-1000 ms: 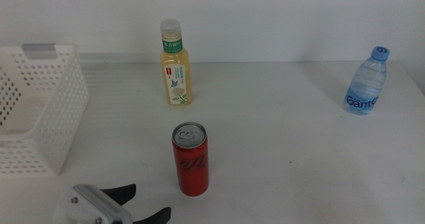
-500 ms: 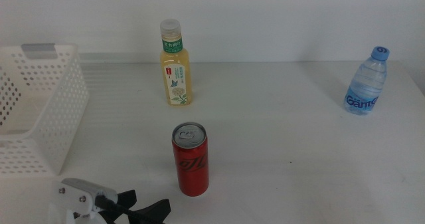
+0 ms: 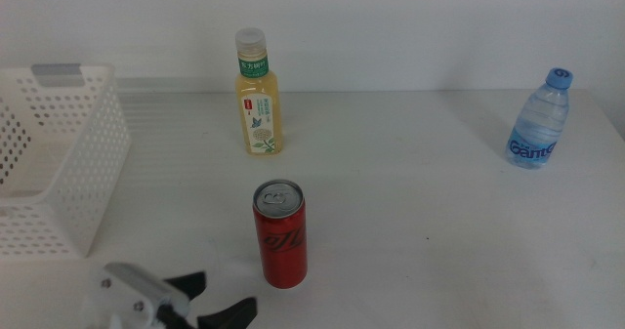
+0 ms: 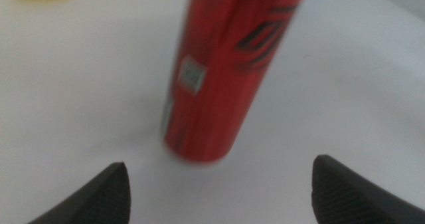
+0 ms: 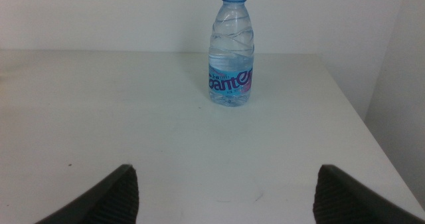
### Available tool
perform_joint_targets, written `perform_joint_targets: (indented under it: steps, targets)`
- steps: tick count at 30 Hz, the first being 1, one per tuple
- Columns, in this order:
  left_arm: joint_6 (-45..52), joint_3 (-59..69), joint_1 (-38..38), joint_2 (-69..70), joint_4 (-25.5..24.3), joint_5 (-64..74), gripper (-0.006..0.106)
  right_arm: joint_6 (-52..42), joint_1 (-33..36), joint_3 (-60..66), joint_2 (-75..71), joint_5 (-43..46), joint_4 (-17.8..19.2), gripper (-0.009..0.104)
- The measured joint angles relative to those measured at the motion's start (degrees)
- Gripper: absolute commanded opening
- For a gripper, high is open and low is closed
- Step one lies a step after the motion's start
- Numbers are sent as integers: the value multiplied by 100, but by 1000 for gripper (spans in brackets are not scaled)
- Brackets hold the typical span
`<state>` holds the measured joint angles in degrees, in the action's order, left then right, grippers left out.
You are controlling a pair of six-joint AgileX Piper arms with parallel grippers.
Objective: Use arms to grab the bottles and put them into the dustbin to the left of the table.
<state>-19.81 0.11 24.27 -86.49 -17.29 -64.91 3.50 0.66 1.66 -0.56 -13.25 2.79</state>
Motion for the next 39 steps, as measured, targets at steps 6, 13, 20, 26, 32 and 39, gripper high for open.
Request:
perform_joint_targets:
  steps: [6, 13, 20, 26, 32, 39]
  targets:
    - [4, -553, 0, -1, -161, -15, 90, 0, 0, 0, 0, 0, 0, 75]
    - [-37, -1057, 0, -44, -313, 378, 90, 0, 0, 0, 0, 0, 0, 75]
    - [-131, -1457, 0, -660, -619, 321, 90, 0, 0, 0, 0, 0, 0, 75]
    - [-237, -1832, 0, -1413, -838, 3, 90, 0, 0, 0, 0, 0, 0, 75]
    - [-283, -2201, 0, -1913, -992, -3, 90, 0, 0, 0, 0, 0, 0, 75]
    - [-283, -2666, 0, -2246, -1113, -15, 90, 0, 0, 0, 0, 0, 0, 75]
